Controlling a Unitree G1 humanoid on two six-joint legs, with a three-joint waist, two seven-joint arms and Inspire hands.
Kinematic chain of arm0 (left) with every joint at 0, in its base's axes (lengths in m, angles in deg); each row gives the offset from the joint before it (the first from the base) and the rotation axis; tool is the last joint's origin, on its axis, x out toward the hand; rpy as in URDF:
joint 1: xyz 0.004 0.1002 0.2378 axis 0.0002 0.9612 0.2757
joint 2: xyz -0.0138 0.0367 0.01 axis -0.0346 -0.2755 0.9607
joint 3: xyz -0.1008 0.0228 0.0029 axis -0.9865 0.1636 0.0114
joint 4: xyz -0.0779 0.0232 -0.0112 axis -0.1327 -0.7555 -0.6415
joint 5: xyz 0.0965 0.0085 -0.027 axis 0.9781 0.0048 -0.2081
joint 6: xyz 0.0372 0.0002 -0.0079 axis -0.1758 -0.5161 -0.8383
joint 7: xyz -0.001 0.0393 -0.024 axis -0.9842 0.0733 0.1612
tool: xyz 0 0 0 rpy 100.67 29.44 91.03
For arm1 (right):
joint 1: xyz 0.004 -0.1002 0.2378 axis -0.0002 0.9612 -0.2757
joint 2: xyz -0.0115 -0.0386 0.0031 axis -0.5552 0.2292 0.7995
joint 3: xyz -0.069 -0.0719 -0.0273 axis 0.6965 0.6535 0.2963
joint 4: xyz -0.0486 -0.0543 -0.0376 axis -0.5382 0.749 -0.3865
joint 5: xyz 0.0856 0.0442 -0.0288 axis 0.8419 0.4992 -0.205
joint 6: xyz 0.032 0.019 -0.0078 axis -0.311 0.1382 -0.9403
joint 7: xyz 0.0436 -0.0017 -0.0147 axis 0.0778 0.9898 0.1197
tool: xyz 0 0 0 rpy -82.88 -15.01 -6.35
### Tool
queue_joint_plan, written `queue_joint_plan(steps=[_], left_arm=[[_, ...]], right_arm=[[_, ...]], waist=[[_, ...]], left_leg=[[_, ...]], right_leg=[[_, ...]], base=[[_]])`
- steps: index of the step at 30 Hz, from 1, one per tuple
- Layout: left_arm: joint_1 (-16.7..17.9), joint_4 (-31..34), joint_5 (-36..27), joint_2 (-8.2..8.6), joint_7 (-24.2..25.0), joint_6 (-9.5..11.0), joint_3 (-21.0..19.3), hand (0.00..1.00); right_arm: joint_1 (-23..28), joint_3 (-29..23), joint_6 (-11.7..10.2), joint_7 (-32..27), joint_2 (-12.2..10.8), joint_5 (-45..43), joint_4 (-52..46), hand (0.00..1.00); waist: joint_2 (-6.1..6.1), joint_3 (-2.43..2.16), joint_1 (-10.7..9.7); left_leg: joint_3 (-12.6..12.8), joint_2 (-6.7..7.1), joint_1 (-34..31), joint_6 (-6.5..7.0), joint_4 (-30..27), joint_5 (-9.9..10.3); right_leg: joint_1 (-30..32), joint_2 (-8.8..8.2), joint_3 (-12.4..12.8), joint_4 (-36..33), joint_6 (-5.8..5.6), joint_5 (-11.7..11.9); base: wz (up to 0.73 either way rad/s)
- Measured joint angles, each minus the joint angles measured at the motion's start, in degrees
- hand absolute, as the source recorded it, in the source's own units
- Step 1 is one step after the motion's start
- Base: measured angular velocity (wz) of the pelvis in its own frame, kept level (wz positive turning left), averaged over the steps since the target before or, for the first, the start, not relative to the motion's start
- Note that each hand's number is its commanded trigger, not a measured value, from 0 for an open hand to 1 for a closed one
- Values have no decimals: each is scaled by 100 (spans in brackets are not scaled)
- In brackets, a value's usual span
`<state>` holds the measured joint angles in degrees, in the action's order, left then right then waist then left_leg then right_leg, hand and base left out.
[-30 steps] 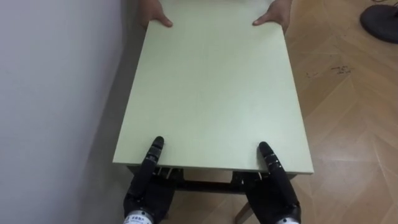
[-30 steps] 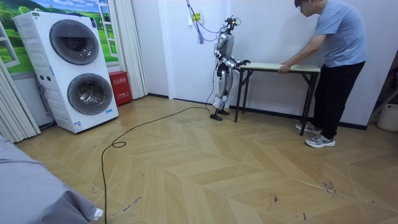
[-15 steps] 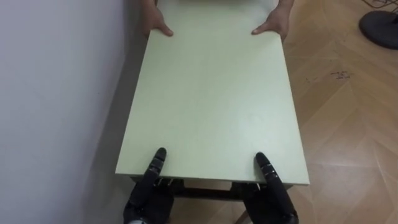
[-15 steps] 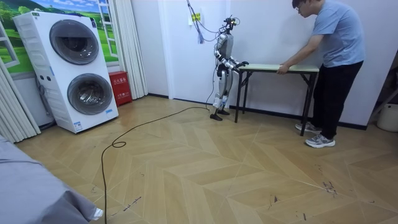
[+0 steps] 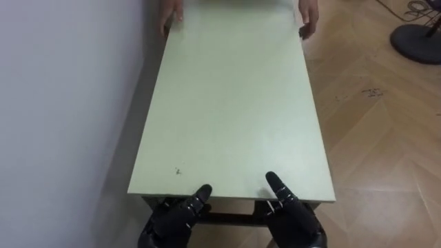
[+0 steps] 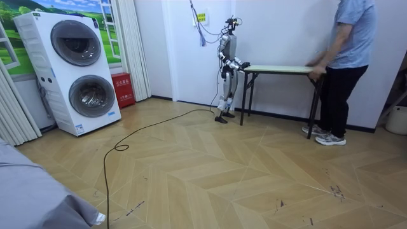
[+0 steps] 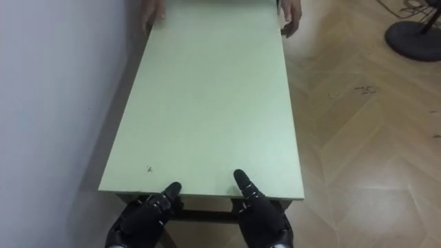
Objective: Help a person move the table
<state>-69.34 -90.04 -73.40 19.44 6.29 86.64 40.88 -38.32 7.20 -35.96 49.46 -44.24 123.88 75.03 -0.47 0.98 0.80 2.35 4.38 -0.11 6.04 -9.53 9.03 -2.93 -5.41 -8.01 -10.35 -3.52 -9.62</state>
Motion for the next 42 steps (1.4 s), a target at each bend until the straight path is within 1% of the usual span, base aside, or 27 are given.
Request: queue_joint_plan(steps=[6,14,19,22,27,28,30,32,36,37,39,40,42], left_arm=[[3,1,220,69,50,-160,-2,0],[-1,1,342,91,127,-181,3,0],[-1,1,383,71,145,-184,7,0],[-1,0,384,19,155,-184,12,0],[-48,-213,476,-234,326,-182,117,0],[-58,-291,541,-250,354,-179,117,0],[-76,-620,890,-353,382,-183,127,0],[-66,-761,1036,-407,383,-193,128,0],[-57,-988,1142,-415,455,-194,114,0],[-59,-1019,1143,-419,486,-192,110,0],[-74,-1204,1152,-437,540,-190,107,0],[-81,-1269,1187,-433,541,-186,107,0],[-125,-1581,1322,-428,542,-186,114,0]], right_arm=[[5,-43,194,252,-4,-175,19,0],[13,-32,239,456,-3,-189,118,0],[12,-56,250,603,-2,-330,195,0],[13,-53,251,633,37,-447,203,0],[10,6,252,731,224,-959,226,0],[3,11,241,774,236,-1070,276,0],[-56,36,252,884,260,-1452,621,0],[-50,38,277,886,286,-1556,797,0],[-58,26,330,892,451,-1753,1010,0],[-59,24,331,896,464,-1765,1036,0],[-105,12,330,943,468,-1796,1327,0],[-128,3,330,951,468,-1830,1442,0],[-183,-37,330,945,477,-1986,1871,0]], waist=[[-3,-5,-54],[34,-23,-64],[43,-23,-68],[44,-22,-75],[45,-23,-75],[48,-25,-74],[79,-33,-52],[97,-23,-53],[103,-21,-39],[104,-20,-39],[122,-37,-53],[122,-38,-54],[111,-42,-55]], left_leg=[[1,-4,-2,-2,-7,-1],[7,-10,33,-3,-11,-2],[9,-12,36,-4,-7,-1],[1,-16,32,-11,-10,3],[-12,-29,-6,-27,-12,14],[-7,-32,3,-28,-11,14],[10,-54,35,-50,-8,28],[8,-63,33,-55,-8,31],[-4,-64,-3,-57,-6,36],[-10,-64,-11,-57,-6,36],[-19,-63,-31,-64,-10,40],[-19,-63,-34,-65,-12,40],[-19,-65,-37,-70,-14,43]], right_leg=[[-6,2,1,-9,0,0],[-9,8,0,-8,0,0],[-9,8,0,-7,0,0],[-10,15,-4,-7,0,0],[-8,33,-7,-5,0,0],[-10,36,-7,-4,0,1],[-23,59,-8,-5,1,1],[-14,66,-15,-3,1,1],[-1,66,-34,1,1,1],[0,65,-59,4,1,1],[-16,66,-87,64,6,4],[-18,67,-90,71,7,4],[-15,73,-92,72,7,4]], base=[[0],[0],[0],[0],[0],[-3],[-6],[0],[1],[5],[2],[0],[0]])
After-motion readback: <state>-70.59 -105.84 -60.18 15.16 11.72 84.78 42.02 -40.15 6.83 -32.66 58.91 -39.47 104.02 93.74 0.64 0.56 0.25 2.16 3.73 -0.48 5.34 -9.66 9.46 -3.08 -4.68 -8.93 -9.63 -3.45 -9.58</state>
